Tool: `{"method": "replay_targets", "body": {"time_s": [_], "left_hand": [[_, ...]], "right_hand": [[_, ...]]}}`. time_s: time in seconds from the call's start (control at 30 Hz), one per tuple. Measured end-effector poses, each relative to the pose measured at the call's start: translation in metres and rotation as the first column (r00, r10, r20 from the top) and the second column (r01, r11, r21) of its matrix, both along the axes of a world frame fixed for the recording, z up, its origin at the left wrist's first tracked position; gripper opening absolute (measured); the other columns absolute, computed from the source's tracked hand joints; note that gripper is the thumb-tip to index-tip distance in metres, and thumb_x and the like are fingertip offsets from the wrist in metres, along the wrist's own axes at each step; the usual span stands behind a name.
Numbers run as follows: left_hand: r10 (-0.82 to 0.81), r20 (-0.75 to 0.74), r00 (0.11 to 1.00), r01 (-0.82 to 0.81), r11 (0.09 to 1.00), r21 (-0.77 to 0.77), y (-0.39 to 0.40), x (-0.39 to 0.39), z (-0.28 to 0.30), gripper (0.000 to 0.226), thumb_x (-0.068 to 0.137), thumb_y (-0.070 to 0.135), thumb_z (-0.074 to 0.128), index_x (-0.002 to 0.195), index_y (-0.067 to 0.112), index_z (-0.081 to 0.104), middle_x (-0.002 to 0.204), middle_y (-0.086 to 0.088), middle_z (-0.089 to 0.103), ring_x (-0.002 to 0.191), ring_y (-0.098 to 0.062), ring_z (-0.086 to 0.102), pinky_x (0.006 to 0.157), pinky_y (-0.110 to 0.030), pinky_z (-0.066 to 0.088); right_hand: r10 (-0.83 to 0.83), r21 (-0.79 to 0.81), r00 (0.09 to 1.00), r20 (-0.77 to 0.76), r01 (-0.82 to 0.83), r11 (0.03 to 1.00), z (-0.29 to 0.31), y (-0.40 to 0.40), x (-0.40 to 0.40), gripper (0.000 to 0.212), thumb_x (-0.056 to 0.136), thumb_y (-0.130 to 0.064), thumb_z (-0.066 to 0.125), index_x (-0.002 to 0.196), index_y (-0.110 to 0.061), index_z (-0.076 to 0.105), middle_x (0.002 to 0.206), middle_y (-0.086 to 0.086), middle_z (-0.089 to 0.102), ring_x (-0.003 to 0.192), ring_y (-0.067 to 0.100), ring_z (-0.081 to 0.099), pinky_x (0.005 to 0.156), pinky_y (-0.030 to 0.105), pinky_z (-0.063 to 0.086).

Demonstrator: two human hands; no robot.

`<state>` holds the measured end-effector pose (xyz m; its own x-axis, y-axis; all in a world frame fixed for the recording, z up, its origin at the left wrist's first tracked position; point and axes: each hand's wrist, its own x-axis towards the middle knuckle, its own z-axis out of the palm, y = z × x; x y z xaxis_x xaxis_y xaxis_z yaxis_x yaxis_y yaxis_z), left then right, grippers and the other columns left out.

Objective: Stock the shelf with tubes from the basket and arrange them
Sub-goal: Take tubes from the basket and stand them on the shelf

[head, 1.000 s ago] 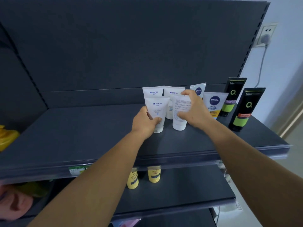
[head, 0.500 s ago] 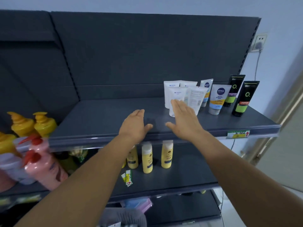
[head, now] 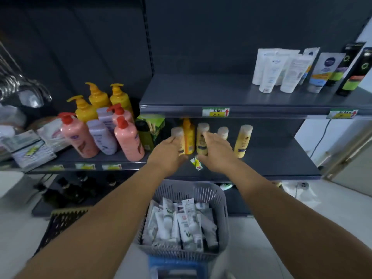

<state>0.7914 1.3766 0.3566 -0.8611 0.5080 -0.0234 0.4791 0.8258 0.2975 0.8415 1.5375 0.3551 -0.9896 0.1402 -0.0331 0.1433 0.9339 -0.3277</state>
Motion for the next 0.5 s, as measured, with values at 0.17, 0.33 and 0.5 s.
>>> {"method": "replay_targets", "body": {"time_s": [0.17, 0.33, 0.5], "left_hand": [[0.037, 0.121, 0.992, -0.034, 0.999, -0.029, -0.032, 0.016, -0.046, 0.073, 0.094, 0.039, 0.054, 0.152, 0.015, 0.016, 0.157, -0.005, 0.024, 0.142, -0.024, 0.028, 0.115, -0.037, 0.029], [0.091, 0.25, 0.964, -0.071, 0.994, -0.085, -0.046, 0.025, -0.099, 0.075, 0.095, 0.038, 0.053, 0.153, 0.016, 0.011, 0.159, -0.005, 0.02, 0.144, -0.023, 0.024, 0.115, -0.036, 0.028], [0.125, 0.368, 0.921, -0.079, 0.987, -0.137, -0.05, 0.03, -0.152, 0.075, 0.095, 0.036, 0.054, 0.153, 0.014, 0.012, 0.158, -0.008, 0.023, 0.143, -0.025, 0.026, 0.116, -0.036, 0.026]], "right_hand": [[0.031, -0.022, 0.995, 0.09, -0.029, 0.999, -0.052, -0.029, 0.006, 0.08, 0.091, -0.043, 0.057, 0.152, -0.012, 0.015, 0.158, 0.006, 0.022, 0.146, 0.024, 0.018, 0.118, 0.043, 0.02], [0.052, -0.056, 0.969, 0.241, -0.04, 0.998, -0.105, -0.037, 0.015, 0.08, 0.094, -0.042, 0.053, 0.154, -0.013, 0.008, 0.161, 0.004, 0.011, 0.149, 0.021, 0.009, 0.121, 0.04, 0.013], [0.035, -0.117, 0.932, 0.362, 0.008, 0.993, -0.159, -0.037, 0.019, 0.078, 0.095, -0.037, 0.054, 0.154, -0.013, 0.008, 0.161, 0.006, 0.015, 0.148, 0.024, 0.015, 0.12, 0.04, 0.015]]}}
